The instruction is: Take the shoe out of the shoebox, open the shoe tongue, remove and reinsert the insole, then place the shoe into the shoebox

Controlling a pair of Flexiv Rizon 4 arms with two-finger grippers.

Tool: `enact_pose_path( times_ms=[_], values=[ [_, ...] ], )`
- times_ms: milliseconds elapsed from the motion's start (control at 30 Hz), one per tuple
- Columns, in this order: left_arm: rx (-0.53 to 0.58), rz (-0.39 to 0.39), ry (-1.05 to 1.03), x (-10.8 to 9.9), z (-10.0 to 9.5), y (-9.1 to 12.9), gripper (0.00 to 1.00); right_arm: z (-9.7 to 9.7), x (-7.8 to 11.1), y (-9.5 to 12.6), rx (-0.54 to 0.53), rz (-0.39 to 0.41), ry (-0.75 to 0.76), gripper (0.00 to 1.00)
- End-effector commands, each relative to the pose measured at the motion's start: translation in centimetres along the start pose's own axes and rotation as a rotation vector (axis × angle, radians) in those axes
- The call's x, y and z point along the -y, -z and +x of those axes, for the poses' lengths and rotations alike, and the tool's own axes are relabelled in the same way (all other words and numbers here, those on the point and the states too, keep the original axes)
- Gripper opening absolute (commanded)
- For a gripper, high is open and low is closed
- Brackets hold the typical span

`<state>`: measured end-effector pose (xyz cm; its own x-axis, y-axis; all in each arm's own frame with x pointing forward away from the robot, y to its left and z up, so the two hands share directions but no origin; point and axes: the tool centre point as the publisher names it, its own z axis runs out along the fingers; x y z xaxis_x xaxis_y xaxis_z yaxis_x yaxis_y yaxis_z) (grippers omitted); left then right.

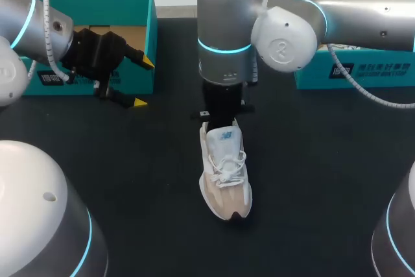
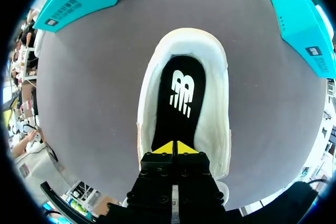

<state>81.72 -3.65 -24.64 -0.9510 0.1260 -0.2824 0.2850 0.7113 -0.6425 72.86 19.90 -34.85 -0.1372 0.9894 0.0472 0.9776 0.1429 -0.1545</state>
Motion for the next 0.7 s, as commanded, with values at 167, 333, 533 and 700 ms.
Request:
enact_pose_path(
  times_ms=[167, 333, 533, 700],
  values=[
    [-0.001, -0.004, -0.001, 0.0, 0.0, 0.0, 1.00, -0.2, -0.1, 0.4, 0.022, -0.038, -0.032, 1.00],
    [-0.001, -0.004, -0.001, 0.0, 0.0, 0.0, 1.00, -0.3, -0.5, 0.9, 0.008, -0.052, -0.009, 1.00],
    [-0.001, -0.004, -0.001, 0.0, 0.0, 0.0, 1.00, -0.3, -0.8, 1.1, 0.004, -0.055, 0.015, 1.00],
    [-0.001, -0.004, -0.001, 0.0, 0.0, 0.0, 1.00, -0.6, -0.9, -0.2, -0.004, -0.036, 0.029, 1.00]
  ],
)
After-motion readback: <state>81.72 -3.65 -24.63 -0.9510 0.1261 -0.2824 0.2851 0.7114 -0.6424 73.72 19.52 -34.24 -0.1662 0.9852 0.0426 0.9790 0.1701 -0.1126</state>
